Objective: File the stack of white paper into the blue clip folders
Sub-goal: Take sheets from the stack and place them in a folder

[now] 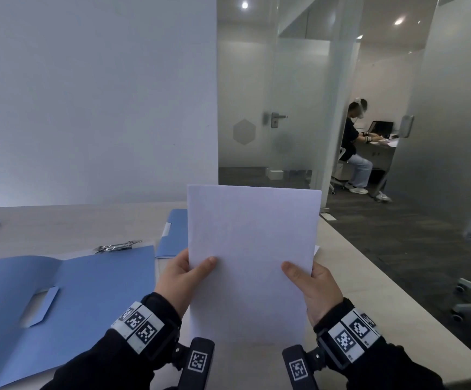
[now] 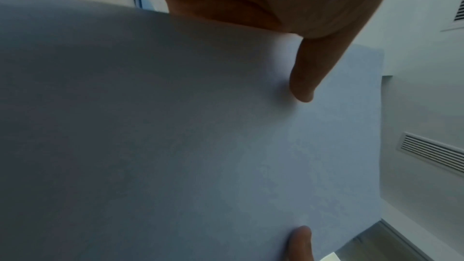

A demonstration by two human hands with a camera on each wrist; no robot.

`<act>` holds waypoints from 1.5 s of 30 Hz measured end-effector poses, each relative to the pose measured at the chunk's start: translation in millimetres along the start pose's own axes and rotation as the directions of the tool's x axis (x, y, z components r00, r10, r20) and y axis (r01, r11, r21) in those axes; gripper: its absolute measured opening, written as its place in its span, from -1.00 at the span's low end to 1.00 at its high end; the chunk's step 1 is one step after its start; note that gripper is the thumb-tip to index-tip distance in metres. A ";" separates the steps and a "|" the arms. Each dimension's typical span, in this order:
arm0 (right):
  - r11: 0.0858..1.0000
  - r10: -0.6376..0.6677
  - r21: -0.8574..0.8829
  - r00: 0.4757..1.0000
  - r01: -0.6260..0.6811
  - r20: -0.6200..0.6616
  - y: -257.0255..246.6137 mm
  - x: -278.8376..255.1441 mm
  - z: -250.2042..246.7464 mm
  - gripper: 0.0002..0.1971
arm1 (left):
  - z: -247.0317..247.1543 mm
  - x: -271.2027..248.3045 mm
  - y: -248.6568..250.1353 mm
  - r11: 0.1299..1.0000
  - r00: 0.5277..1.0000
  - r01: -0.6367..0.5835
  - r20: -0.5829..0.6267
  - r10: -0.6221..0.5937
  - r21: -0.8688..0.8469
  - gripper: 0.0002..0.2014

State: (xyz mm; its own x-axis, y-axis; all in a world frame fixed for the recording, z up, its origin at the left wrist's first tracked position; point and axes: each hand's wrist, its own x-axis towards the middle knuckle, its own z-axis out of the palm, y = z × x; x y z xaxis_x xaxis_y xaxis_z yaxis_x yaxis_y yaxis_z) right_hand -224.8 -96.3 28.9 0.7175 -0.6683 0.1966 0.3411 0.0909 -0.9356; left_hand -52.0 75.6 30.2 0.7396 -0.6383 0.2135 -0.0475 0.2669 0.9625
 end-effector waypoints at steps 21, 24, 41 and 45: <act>0.877 0.173 -0.478 0.959 -0.045 0.227 41.3 -3.1 95.9 -0.80 | -115.7 -15.7 20.1 0.955 0.928 0.281 -0.279 -0.245 0.096 -0.73; 0.887 0.248 -0.446 0.939 -0.121 0.240 60.9 7.6 127.5 -0.81 | -155.3 -31.4 33.0 0.931 0.915 0.318 -0.315 -0.253 0.177 -0.82; 0.751 0.472 -0.607 0.854 -0.259 0.220 133.5 64.5 250.5 -0.94 | -404.2 -131.1 60.3 0.551 0.537 0.733 -0.836 -0.109 0.399 -0.39; 0.749 0.506 -0.591 0.834 -0.300 0.218 143.6 64.0 254.9 -0.83 | -405.9 -130.7 67.1 0.589 0.542 0.696 -0.839 -0.055 0.411 -0.49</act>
State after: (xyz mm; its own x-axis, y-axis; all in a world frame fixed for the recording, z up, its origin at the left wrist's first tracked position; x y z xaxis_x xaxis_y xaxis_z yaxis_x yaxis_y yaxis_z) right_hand 24.9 62.2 -18.2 0.9036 -0.3509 -0.2457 -0.3187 -0.1676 -0.9329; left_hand 120.6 470.0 -0.9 0.9664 0.2451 -0.0772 0.2107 -0.5837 0.7842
